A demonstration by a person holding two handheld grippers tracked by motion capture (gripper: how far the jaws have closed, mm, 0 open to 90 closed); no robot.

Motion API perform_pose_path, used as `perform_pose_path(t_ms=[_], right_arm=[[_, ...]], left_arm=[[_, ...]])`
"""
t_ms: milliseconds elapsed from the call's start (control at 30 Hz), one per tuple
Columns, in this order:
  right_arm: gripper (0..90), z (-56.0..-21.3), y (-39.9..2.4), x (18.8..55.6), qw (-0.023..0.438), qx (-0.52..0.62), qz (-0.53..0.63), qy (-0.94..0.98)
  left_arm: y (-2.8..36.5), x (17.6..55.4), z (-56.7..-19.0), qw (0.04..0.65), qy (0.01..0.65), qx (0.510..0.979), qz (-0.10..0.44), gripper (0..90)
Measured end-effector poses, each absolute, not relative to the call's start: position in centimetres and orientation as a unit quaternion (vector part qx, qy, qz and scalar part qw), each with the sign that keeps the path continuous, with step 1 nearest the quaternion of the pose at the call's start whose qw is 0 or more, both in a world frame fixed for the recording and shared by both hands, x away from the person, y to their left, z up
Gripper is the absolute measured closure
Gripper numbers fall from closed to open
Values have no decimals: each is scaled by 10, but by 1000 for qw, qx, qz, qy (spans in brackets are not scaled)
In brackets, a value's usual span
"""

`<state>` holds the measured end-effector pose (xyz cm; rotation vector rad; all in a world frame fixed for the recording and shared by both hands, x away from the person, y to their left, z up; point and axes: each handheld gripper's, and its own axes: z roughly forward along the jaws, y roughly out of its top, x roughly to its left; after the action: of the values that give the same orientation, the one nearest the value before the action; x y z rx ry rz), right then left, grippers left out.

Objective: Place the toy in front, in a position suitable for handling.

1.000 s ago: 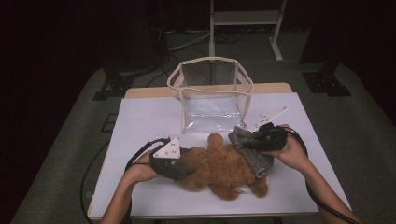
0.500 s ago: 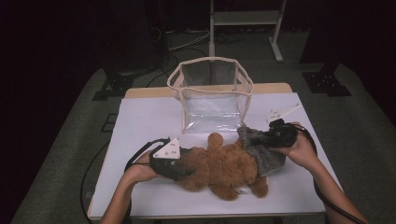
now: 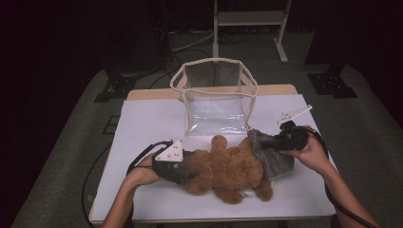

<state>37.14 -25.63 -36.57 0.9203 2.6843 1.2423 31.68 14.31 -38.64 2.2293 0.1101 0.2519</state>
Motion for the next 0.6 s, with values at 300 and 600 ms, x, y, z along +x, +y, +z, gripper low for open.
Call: perform_pose_path(t_ms=[300,600], right_arm=[[788,-335,-181,356,-10,191,409,892],[788,-350,-183,359,-23,209,368,906]], left_arm=[[143,316,-387,435,44,893,105,351],[142,316,-387,435,45,893,109,351]])
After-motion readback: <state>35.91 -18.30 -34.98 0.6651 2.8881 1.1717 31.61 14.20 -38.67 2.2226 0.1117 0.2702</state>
